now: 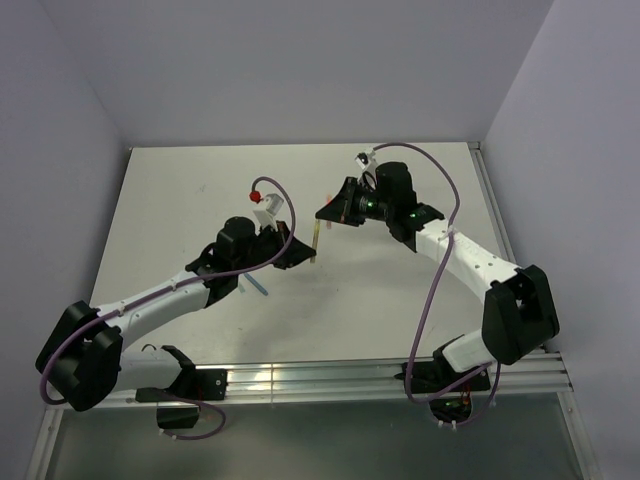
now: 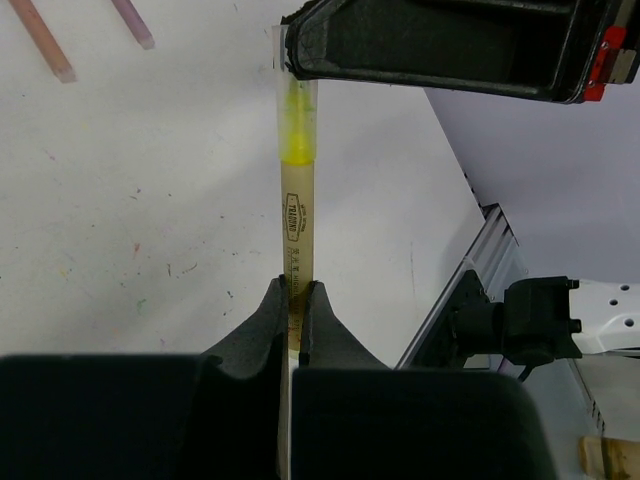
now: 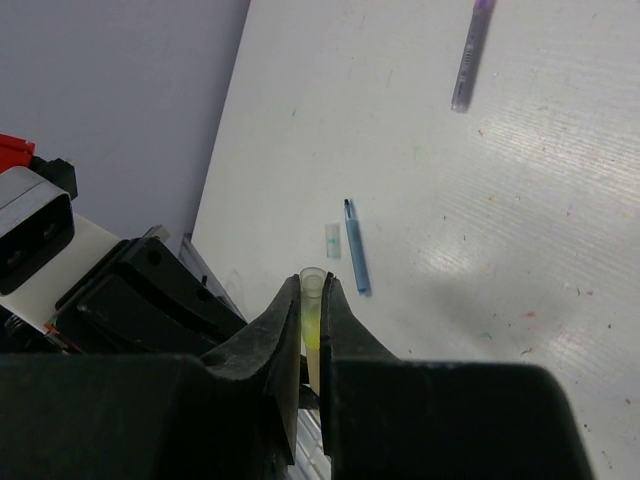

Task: Insert the pens into the pen caps
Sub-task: Press the pen cap onto the pen.

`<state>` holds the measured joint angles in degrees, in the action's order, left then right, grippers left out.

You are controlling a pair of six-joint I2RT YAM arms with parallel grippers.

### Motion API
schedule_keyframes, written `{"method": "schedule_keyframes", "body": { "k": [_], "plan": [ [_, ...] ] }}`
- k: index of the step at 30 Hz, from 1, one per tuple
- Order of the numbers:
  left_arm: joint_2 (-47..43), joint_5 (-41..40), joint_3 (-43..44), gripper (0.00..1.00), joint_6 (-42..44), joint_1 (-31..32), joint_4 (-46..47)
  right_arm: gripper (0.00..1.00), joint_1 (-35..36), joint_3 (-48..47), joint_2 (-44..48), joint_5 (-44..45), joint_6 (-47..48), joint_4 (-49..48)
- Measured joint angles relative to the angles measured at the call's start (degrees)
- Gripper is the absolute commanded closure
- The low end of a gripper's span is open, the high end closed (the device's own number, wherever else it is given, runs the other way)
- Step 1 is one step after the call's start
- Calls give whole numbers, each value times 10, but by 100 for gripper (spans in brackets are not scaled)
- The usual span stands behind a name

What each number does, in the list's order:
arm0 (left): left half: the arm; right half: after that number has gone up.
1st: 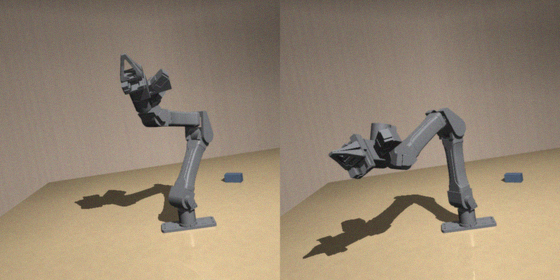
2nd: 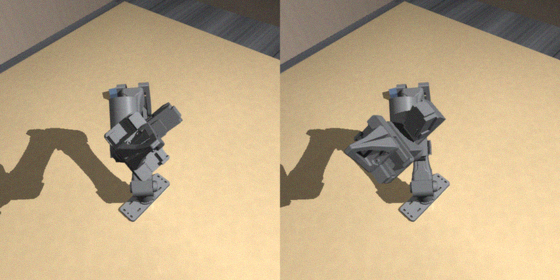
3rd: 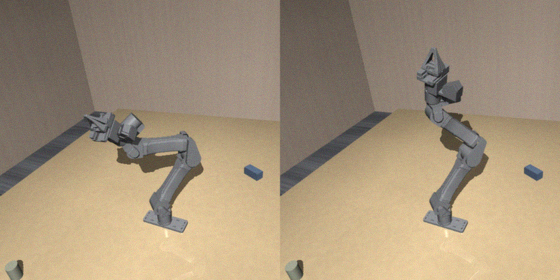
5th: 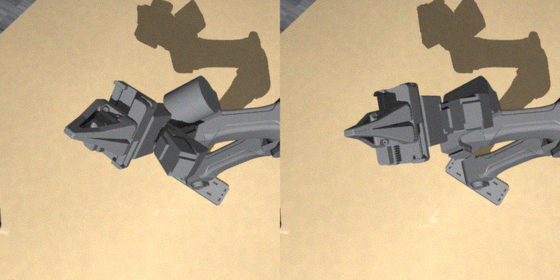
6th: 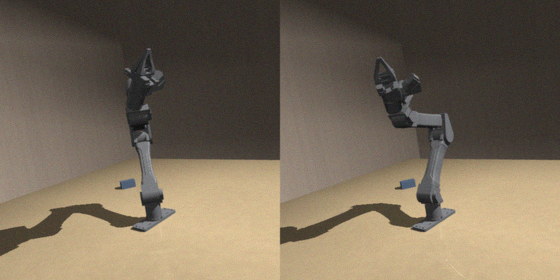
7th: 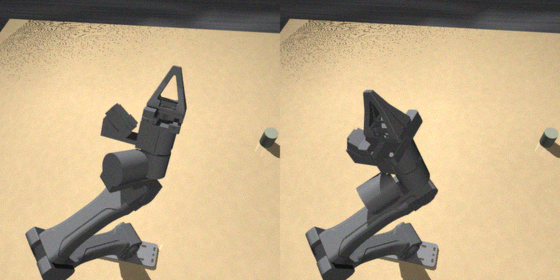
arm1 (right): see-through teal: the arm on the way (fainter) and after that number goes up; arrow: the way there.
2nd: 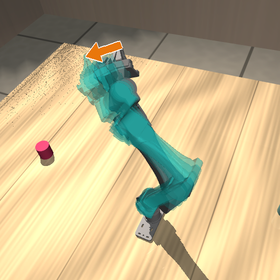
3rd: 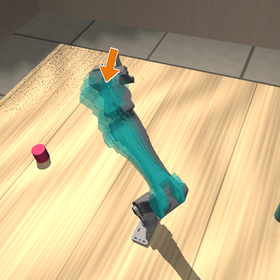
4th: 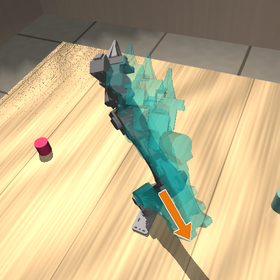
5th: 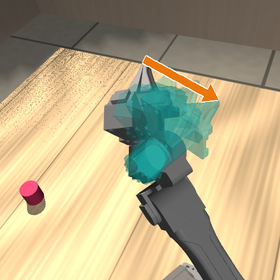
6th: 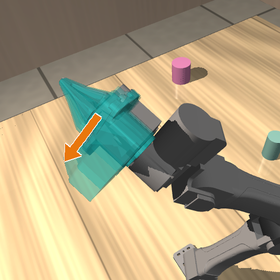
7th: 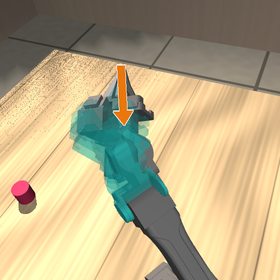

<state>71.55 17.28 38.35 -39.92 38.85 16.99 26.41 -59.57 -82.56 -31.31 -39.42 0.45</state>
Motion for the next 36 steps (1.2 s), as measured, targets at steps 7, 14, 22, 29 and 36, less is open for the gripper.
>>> {"method": "schedule_keyframes", "body": {
  "k": [7,14,22,29,36],
  "plan": [
    [3,17,0,100,0,0,2,84,5,0,14,15,10,21],
    [9,24,0,100,1,9,4,79,9,0,21,25,21,43],
    [12,24,0,100,3,21,7,71,14,-3,27,33,31,62],
    [12,24,6,100,5,33,24,68,21,-3,27,33,33,76],
    [14,24,9,100,12,34,28,84,21,-3,29,35,34,79]
  ]
}}
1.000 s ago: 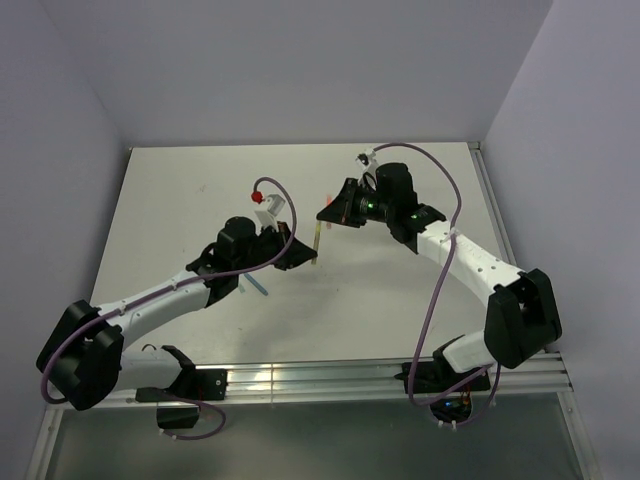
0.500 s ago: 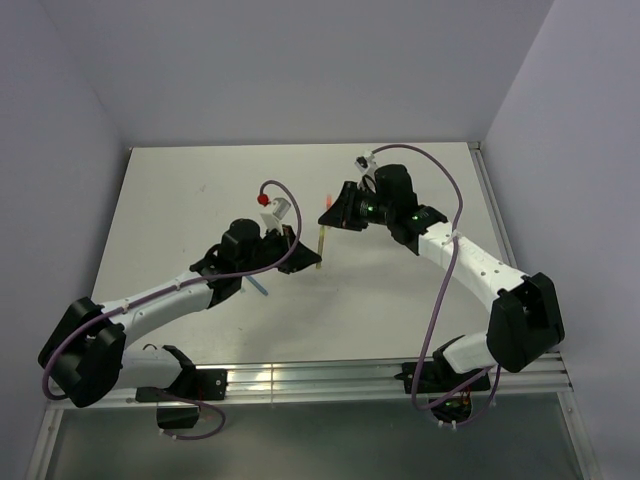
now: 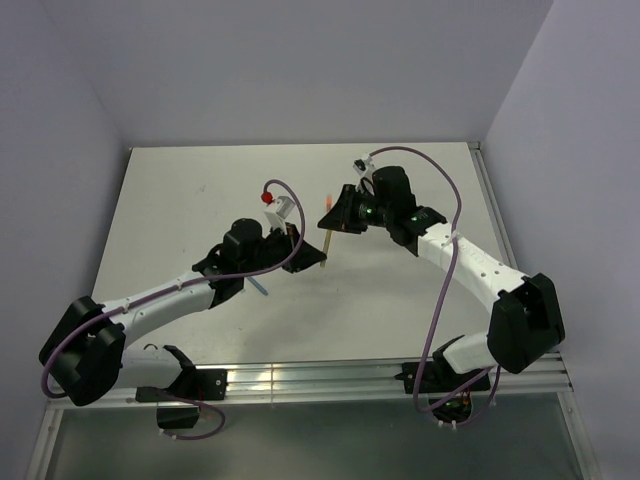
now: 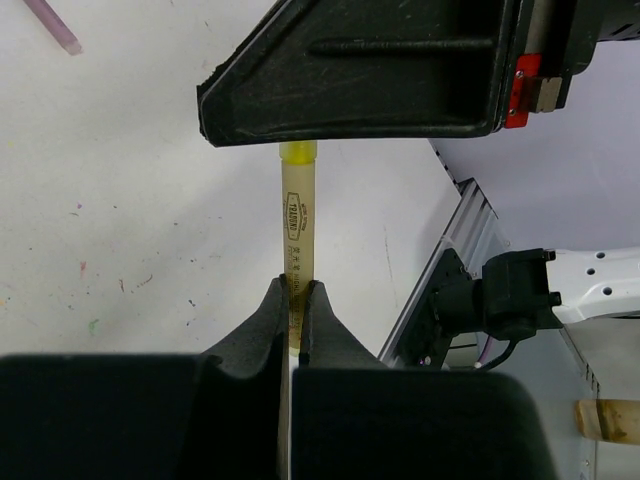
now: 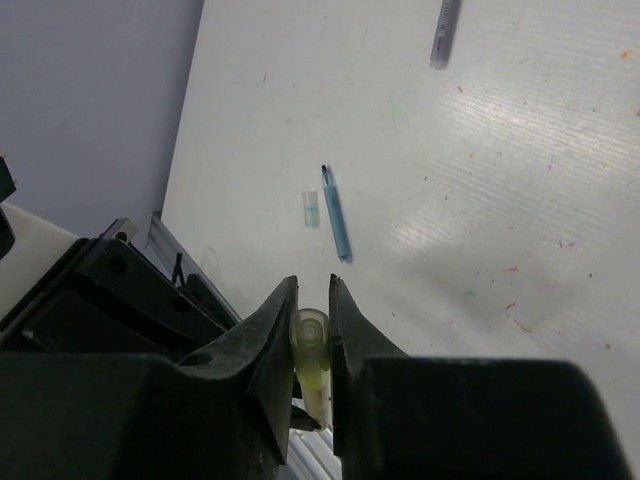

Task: Insert the pens into the pen caps
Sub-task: Press the pen cap onto the pen.

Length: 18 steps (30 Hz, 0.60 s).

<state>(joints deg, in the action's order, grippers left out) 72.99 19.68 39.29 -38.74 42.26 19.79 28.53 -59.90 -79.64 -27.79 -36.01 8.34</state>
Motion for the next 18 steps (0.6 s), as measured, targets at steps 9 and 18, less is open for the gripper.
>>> {"method": "schedule_keyframes", "body": {
  "k": [9,18],
  "plan": [
    [1,0,4,100,1,1,-5,100,0,0,0,4,-4,3],
    [18,-3,27,100,-1,1,-55,100,-5,3,-31,-17,-27,-10]
  ]
}}
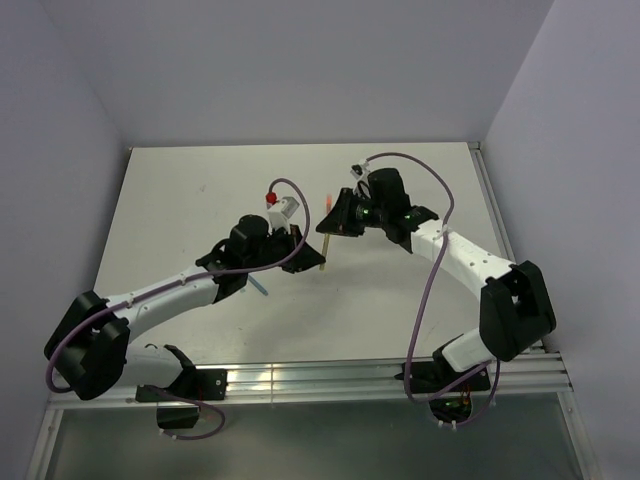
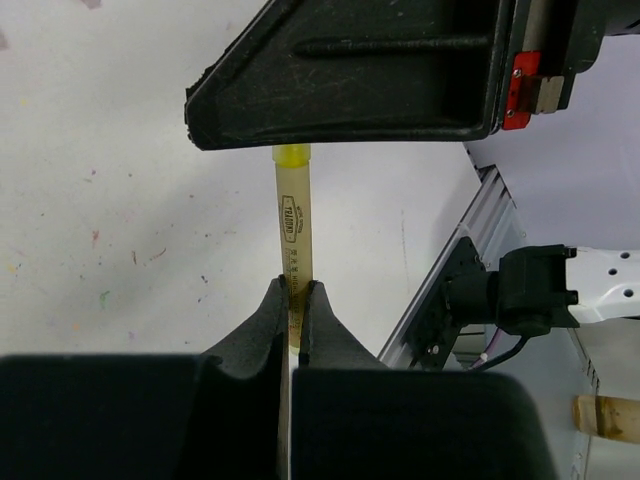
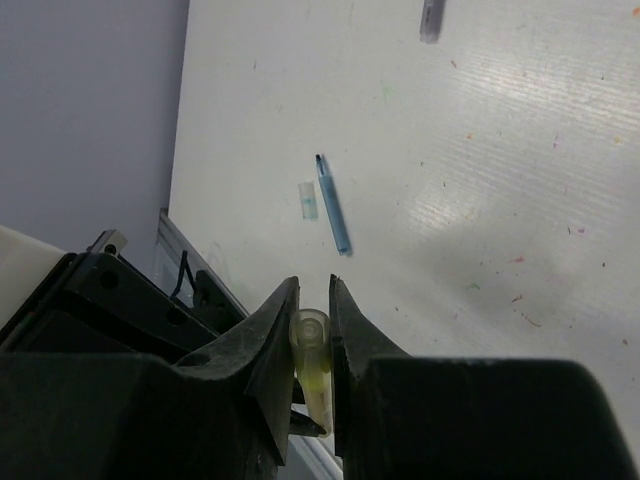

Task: Insert the pens into the pen caps
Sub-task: Press the pen cap onto the pen.

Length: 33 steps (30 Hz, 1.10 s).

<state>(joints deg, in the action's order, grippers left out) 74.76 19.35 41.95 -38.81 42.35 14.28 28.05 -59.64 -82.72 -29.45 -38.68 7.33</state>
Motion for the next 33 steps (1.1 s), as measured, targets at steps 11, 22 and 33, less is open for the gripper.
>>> {"method": "schedule_keyframes", "body": {
  "k": [11,22,33],
  "plan": [
    [20,-13,17,81,-9,0,-65,100,-3,20,-50,-30,-50,-41],
    [21,-17,23,69,-9,0,-63,100,2,23,-57,-71,-100,-71],
    [26,-22,24,100,-19,-2,-60,100,2,23,-53,-60,-100,-72]
  ]
}}
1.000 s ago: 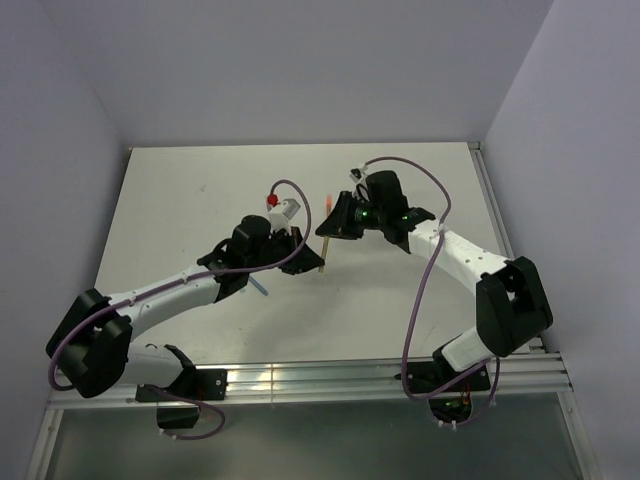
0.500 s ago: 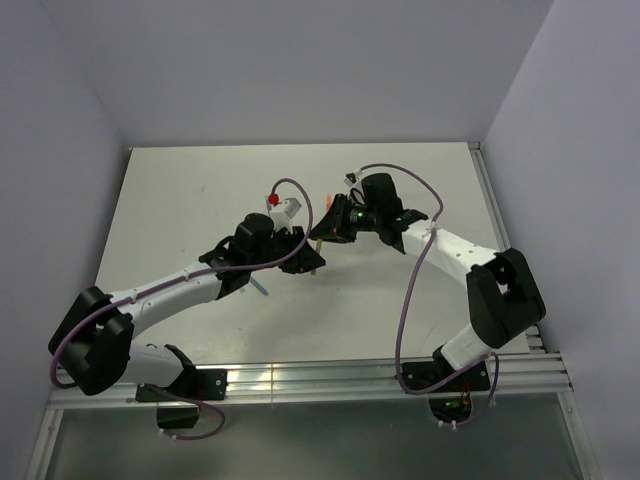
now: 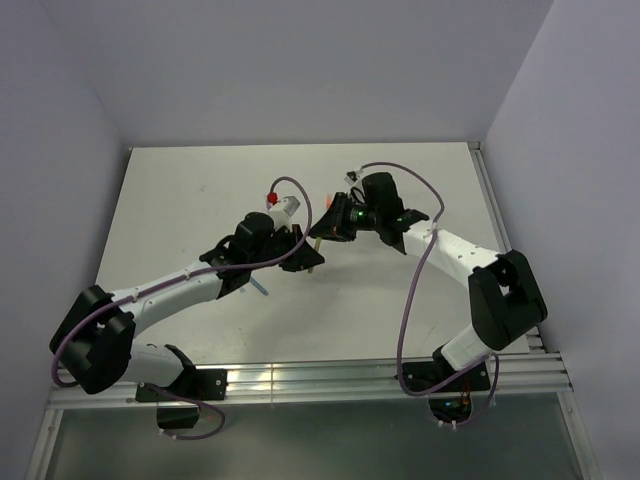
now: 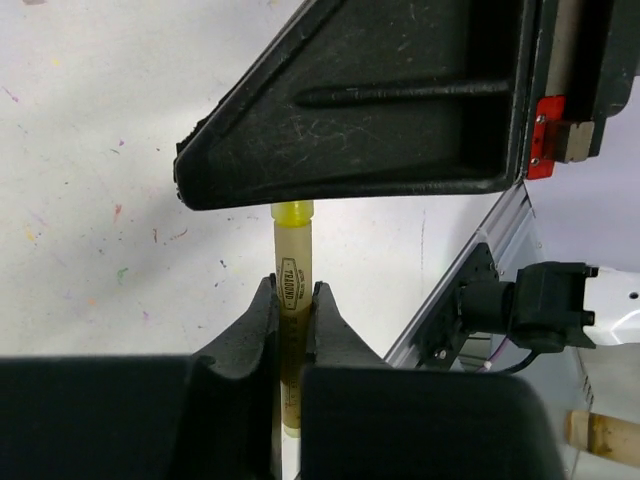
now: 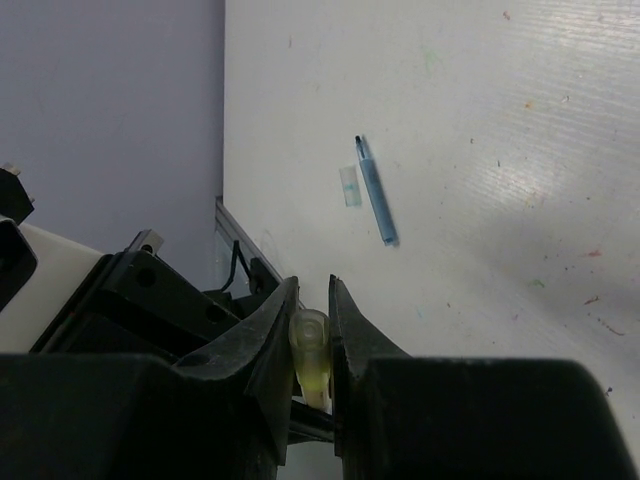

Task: Insert the pens into the pen caps
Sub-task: Press the pen cap onto the pen.

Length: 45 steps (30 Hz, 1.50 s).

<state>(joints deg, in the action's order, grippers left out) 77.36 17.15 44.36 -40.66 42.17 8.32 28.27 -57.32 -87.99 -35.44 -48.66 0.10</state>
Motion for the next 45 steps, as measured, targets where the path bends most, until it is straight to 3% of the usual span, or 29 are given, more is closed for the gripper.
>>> {"method": "schedule_keyframes", "body": {
  "k": [9,18,45],
  "plan": [
    [-32,-1,-18,99,7,9,59,100,28,0,85,91,52,41],
    [-87,-6,-35,99,59,25,140,100,123,30,212,286,97,2],
    [-70,-68,-4,100,214,31,137,100,202,52,211,485,143,-86]
  ]
}}
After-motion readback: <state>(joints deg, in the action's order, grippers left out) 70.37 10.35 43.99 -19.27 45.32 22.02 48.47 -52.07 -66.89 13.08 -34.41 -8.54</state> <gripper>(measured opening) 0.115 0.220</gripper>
